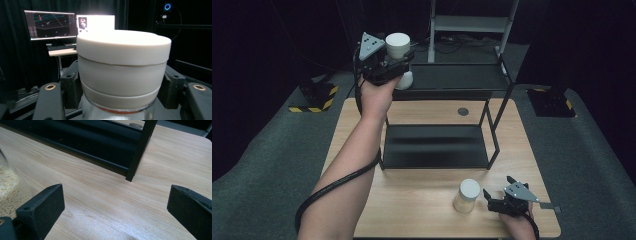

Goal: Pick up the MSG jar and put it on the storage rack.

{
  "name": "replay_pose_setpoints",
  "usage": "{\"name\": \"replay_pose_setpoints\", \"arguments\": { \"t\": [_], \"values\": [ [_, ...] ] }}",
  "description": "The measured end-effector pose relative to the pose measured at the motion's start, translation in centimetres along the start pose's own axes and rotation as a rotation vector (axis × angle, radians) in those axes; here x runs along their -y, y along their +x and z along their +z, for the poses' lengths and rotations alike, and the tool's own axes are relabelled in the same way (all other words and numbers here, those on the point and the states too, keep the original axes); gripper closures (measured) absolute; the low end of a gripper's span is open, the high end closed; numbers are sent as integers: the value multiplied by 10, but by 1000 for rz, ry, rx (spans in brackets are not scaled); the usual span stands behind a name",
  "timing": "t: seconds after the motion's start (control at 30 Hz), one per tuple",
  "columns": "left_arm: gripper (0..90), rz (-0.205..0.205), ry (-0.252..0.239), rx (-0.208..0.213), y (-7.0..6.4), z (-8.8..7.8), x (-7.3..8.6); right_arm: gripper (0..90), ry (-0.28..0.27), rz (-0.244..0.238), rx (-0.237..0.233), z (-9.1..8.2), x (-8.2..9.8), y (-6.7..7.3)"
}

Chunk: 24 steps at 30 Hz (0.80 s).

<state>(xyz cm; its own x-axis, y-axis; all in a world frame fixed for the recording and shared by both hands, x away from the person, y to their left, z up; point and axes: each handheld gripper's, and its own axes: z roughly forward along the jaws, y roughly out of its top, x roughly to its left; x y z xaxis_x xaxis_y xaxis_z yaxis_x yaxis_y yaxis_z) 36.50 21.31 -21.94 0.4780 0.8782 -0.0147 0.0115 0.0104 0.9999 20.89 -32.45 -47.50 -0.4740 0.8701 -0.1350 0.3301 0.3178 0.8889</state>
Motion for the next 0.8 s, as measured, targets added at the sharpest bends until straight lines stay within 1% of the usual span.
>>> {"name": "replay_pose_setpoints", "arguments": {
  "t": [0.07, 0.1, 0.13, 0.17, 0.2, 0.23, 0.27, 0.3, 0.33, 0.4, 0.53, 0.8],
  "values": [
    [305, 0, -4, -2, 0, 0, 0, 2, 0, -1, -1, 0, 0, 0],
    [305, -3, -3, -2, -1, 0, 0, 2, -1, -2, -1, 0, 0, 0],
    [273, -6, -1, 0, 0, 0, -1, 2, -1, -2, -1, 0, 0, 0],
    [231, -5, 4, -1, -1, 1, -2, 2, -1, -2, -1, 0, 0, 0],
    [179, -1, 8, -11, -3, 1, -3, 2, -1, -2, -2, 0, 0, 0],
    [75, 6, 9, -25, -6, 1, -3, 3, -1, -5, -4, 0, 0, 0],
    [31, 13, 13, -37, -9, 1, -4, 2, 0, -4, -4, 0, 0, 0],
    [31, 17, 15, -51, -11, 1, -5, 2, 0, -4, -4, 0, 0, 0],
    [4, 18, 16, -40, -10, -1, -5, 2, 0, -2, -4, 0, 0, 0],
    [4, 14, 18, -44, -10, -2, -5, 2, 0, -3, -3, 0, 0, 0],
    [4, 2, 18, -37, -8, -7, -5, 2, -1, -7, -3, 0, 0, 0],
    [4, 12, 12, -31, -9, -17, -5, 2, 1, -7, -3, 0, 0, 0]
  ]
}}
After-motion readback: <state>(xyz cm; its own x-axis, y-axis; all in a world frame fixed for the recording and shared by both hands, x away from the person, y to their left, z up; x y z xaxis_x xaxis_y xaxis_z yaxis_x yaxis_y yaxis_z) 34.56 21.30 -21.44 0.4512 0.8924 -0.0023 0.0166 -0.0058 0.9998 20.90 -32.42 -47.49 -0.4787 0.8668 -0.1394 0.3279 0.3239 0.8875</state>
